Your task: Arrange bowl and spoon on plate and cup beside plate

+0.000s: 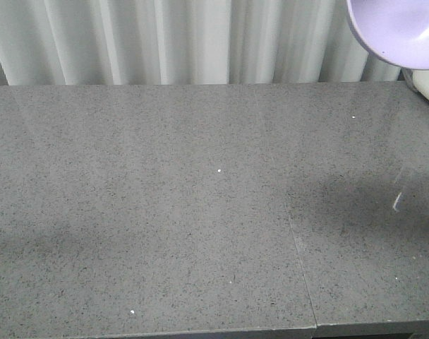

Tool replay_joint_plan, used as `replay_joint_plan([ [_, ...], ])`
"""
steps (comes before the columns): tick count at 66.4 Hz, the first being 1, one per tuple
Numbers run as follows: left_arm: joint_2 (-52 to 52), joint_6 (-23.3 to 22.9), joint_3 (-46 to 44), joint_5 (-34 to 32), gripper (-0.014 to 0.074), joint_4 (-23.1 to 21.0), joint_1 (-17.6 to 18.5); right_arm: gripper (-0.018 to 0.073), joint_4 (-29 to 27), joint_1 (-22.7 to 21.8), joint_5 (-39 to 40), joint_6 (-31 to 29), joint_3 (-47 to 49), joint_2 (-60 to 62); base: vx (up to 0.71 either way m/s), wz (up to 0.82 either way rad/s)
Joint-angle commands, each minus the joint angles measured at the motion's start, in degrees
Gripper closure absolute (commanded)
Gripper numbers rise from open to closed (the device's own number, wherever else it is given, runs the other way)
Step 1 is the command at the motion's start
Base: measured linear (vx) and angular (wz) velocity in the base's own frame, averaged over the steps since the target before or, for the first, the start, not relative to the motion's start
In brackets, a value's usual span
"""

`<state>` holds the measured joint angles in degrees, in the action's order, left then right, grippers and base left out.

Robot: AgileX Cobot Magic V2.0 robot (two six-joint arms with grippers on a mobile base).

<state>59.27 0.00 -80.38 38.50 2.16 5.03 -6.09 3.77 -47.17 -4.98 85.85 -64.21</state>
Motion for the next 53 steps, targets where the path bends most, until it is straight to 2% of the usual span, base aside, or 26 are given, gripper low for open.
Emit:
replay_joint_plan([
  [1, -0.7, -0.8, -1.2, -3.9, 0.0603, 0.0, 0.4, 0.0570, 0.0, -0.1, 4.5, -0.4, 1.7, 0.9, 0.00, 0.00],
  [53, -0.7, -0.8, -1.2, -3.9, 0.0603, 0.0, 0.4, 0.0570, 0.0, -0.1, 4.4, -0.4, 1.7, 0.9, 0.00, 0.00],
])
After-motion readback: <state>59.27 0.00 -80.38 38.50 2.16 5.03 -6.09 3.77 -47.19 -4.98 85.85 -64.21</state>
